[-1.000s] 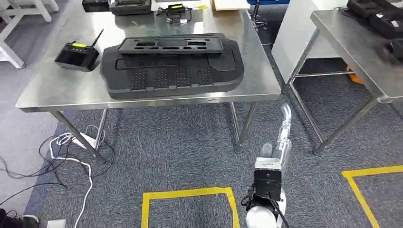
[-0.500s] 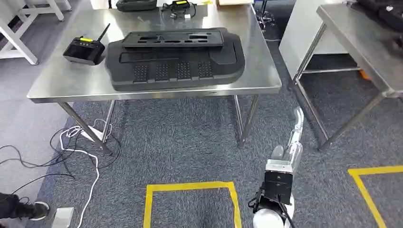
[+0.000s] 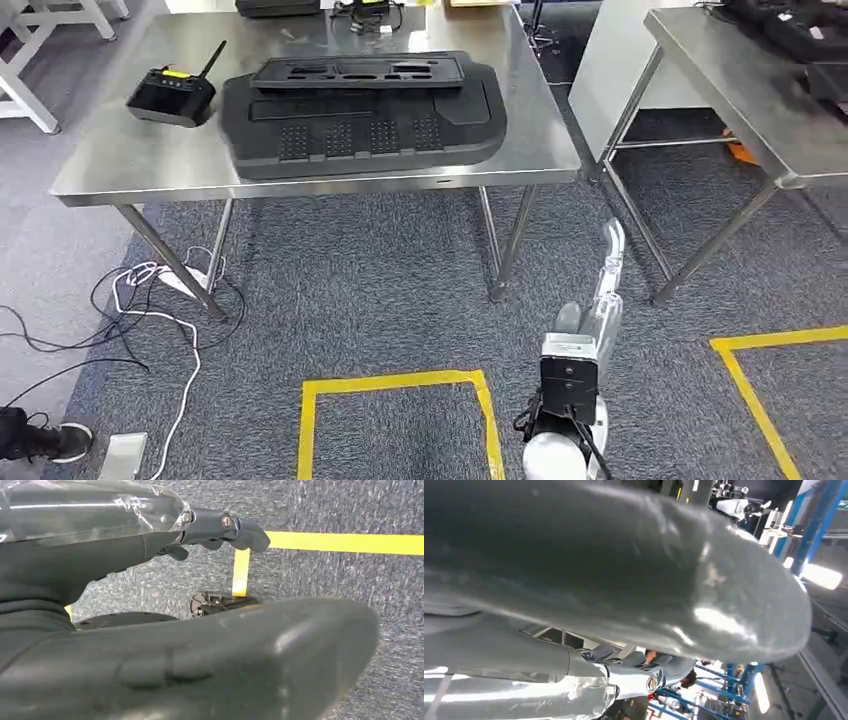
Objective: Take the parts from the cabinet and place them on the table.
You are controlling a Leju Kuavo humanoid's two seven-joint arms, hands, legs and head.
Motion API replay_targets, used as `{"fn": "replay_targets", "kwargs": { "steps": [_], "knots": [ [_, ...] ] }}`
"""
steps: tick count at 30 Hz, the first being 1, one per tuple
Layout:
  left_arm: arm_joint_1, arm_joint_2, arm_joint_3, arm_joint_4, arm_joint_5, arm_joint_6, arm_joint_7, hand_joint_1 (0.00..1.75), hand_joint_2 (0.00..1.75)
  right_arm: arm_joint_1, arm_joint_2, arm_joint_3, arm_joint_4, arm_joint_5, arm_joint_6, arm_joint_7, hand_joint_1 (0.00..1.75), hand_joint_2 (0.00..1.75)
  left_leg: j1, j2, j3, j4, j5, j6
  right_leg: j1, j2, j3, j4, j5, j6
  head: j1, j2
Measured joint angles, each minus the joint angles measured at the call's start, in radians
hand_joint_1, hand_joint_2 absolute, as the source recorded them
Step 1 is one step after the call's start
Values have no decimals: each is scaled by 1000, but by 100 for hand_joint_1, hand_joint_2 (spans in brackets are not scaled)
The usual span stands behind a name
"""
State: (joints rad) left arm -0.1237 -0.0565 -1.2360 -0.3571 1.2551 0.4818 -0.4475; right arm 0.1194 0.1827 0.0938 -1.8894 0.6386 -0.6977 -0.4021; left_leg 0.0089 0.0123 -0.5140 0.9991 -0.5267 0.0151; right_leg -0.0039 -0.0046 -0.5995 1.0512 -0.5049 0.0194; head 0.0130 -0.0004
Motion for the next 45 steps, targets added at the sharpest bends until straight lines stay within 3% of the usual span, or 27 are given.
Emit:
{"fn": "replay_targets", "kwargs": {
  "steps": [1,2,3,4,6,8,9,14,16,18,19,20,21,24,27,29,30,31,33,34,35,37,38,39,40,44,45],
  "knots": [
    [0,0,-2,0,0,0,0,0,0,-1,0,-3,0,0,0,0,0,0,-1,1,-13,1,8,9,-2,0,-31,92,-78,7,19,0],
    [1,0,-5,0,-1,0,0,0,0,0,0,-6,0,1,0,0,0,0,-2,3,-21,3,12,11,-3,0,-56,164,-121,9,24,0],
    [1,0,-6,0,-1,0,0,0,0,2,1,-8,0,2,0,0,0,0,-3,4,-33,8,17,13,-3,0,-84,249,-159,11,27,0],
    [1,0,-5,0,-2,-1,0,0,0,4,1,-9,0,2,0,0,0,0,-4,4,-42,12,20,13,-3,0,-90,285,-167,12,31,0],
    [1,0,-6,0,-2,-1,0,0,0,5,1,-9,0,2,0,0,0,0,-4,4,-55,19,26,12,-3,0,-37,220,-126,9,37,0],
    [1,0,-7,0,-2,-1,0,0,0,4,1,-10,0,3,0,1,0,0,-4,3,-60,25,28,9,-3,0,60,62,-60,2,45,0],
    [0,0,-9,0,-2,-1,0,0,0,1,1,-10,0,3,0,2,0,0,-7,3,-66,30,31,2,-1,0,109,-31,-58,-5,51,0],
    [-2,0,-15,1,0,-3,0,0,0,2,2,-11,-1,4,0,8,0,0,-9,1,-77,35,48,-25,3,2,87,-43,-30,-26,42,0],
    [-2,0,-15,2,1,-3,0,0,0,-2,2,-12,-1,5,0,11,0,0,-4,-6,-108,105,-26,-36,-4,-3,75,-46,-13,-42,35,0],
    [-1,0,-15,2,2,-3,0,0,0,-1,2,-12,-1,5,0,15,0,0,1,-6,-164,264,-117,-46,-3,-6,55,-42,-3,-44,16,0],
    [-1,0,-15,2,2,-3,-1,0,0,-1,2,-13,0,4,0,15,0,0,2,-6,-179,315,-137,-49,-2,-7,47,-40,1,-44,14,0],
    [0,0,-15,2,2,-3,-1,0,0,0,2,-13,-1,4,0,15,0,0,3,-5,-174,329,-136,-51,-3,-7,39,-37,5,-42,12,0],
    [0,0,-15,2,2,-3,-2,0,0,1,2,-14,-1,3,0,15,0,0,4,-5,-145,293,-114,-50,-3,-7,33,-35,8,-41,10,0],
    [-2,0,-15,3,1,-3,-6,0,0,2,2,-16,-1,2,0,10,0,0,9,-7,4,49,-18,-46,-4,-6,23,-23,13,-34,6,0],
    [-2,0,-16,3,0,-3,-8,0,0,3,2,-19,-2,1,-1,6,0,0,1,-8,1,19,-20,-32,2,-6,11,-15,22,-17,7,0],
    [1,0,-16,4,0,-4,-8,0,0,5,2,-20,-2,1,-1,6,0,0,1,-6,-5,14,-6,-12,0,-4,10,-17,31,-2,8,0],
    [-2,0,-16,4,0,-5,-8,0,0,7,2,-21,-2,1,-1,5,0,0,5,1,-9,10,3,-2,-4,-2,3,-2,7,2,3,0],
    [-3,0,-16,4,0,-6,-8,0,0,7,2,-21,-2,1,-1,5,0,0,5,0,-17,9,8,6,-3,0,-13,36,-34,6,13,0],
    [-2,0,-16,4,0,-6,-8,0,0,10,2,-23,-2,0,-1,5,0,0,1,3,-35,11,19,13,-6,0,-67,190,-131,14,31,0],
    [-2,0,-16,4,0,-6,-8,0,0,12,2,-23,-2,0,-1,5,0,0,-1,4,-44,12,25,14,-6,0,-88,262,-163,17,34,0],
    [-2,0,-16,5,0,-6,-8,0,0,15,2,-23,-2,-1,-1,5,0,0,-2,4,-52,14,29,14,-6,0,-91,293,-169,19,37,0],
    [-2,0,-16,6,0,-6,-8,0,0,15,2,-23,-2,-1,-1,5,0,0,-3,4,-63,18,35,11,-6,0,-22,206,-117,15,43,0],
    [-1,0,-17,6,1,-6,-8,0,0,15,2,-23,-2,-1,-1,5,0,0,-3,4,-66,20,37,10,-6,0,23,131,-86,12,47,0],
    [-1,0,-17,6,1,-6,-8,0,0,14,2,-23,-2,-1,-1,5,0,0,-3,3,-67,25,39,6,-6,0,96,9,-42,5,51,0],
    [-1,0,-17,6,1,-6,-8,0,0,13,2,-23,-2,-1,-1,5,0,0,-3,3,-70,24,42,2,-5,1,118,-40,-57,0,55,0],
    [-1,-1,-17,6,2,-6,-8,0,0,15,2,-24,-4,2,-1,5,0,0,-3,4,-78,25,61,-25,7,5,104,-42,-38,-16,47,0],
    [0,0,-17,6,2,-6,-8,0,0,14,2,-24,-4,2,-1,5,0,0,-7,2,-83,27,60,-31,-2,4,103,-53,-26,-25,45,0]
  ]
}}
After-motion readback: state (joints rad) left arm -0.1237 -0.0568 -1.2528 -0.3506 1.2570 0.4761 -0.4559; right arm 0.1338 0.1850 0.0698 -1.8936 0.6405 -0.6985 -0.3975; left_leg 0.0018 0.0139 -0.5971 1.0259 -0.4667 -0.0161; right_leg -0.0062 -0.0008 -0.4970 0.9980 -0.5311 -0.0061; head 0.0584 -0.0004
